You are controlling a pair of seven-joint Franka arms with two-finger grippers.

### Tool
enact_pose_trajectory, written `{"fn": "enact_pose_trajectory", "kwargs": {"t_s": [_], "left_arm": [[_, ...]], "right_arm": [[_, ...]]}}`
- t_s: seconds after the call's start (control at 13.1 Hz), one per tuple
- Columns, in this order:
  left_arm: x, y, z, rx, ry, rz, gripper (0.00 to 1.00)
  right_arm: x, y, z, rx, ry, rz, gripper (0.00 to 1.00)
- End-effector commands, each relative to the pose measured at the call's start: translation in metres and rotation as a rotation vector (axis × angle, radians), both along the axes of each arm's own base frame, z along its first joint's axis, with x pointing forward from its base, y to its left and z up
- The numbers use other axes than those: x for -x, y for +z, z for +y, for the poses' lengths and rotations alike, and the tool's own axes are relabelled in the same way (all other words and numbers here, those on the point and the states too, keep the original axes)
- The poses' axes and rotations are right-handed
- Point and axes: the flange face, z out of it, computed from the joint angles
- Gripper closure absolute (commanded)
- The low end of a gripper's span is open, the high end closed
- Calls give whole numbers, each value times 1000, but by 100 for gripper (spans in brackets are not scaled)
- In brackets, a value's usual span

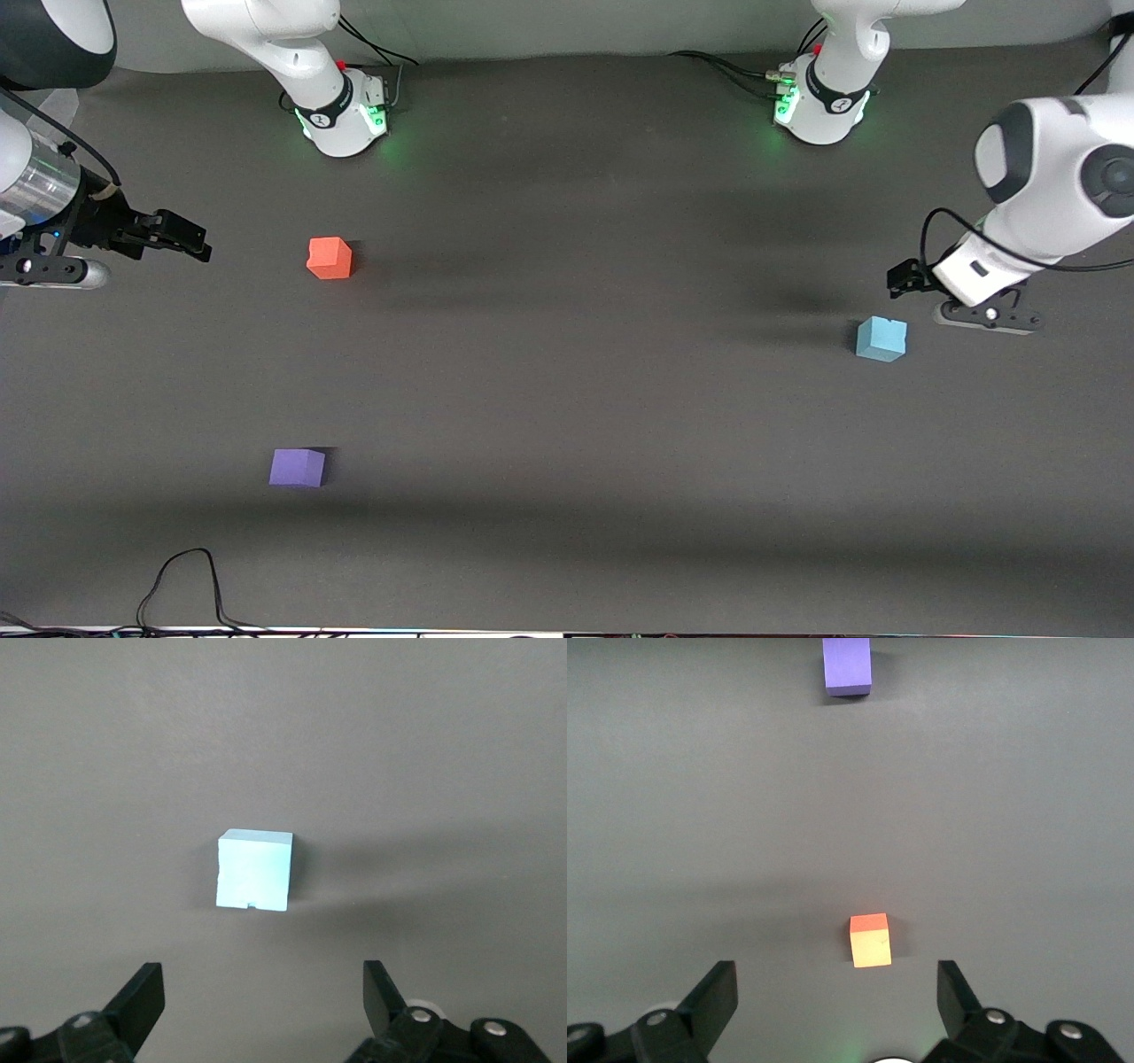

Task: Place blue block between orange and purple blocks
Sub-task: 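Move the left gripper down over the light blue cube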

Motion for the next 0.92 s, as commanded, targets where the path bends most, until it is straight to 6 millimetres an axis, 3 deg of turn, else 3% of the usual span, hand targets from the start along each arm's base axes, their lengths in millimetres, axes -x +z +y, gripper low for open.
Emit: {"fn": "enact_pose_trajectory", "kwargs": {"t_s": [0.0,0.38,0.61,0.84], "left_arm": [[-5,-42,1,-18,-36,-4,0],[-6,-113,0,-24,-56,-39,0],[-6,-141,4,-23,-51,-48,0],[-5,-154,6,-22,-47,-45,0]], "right_arm": [[6,5,1,-17,15,2,0],[1,20,-1,-19,10,-41,0],[2,33,-7,-21,-2,-59,0],[-3,35,-5,-23,6,-70,0]]}}
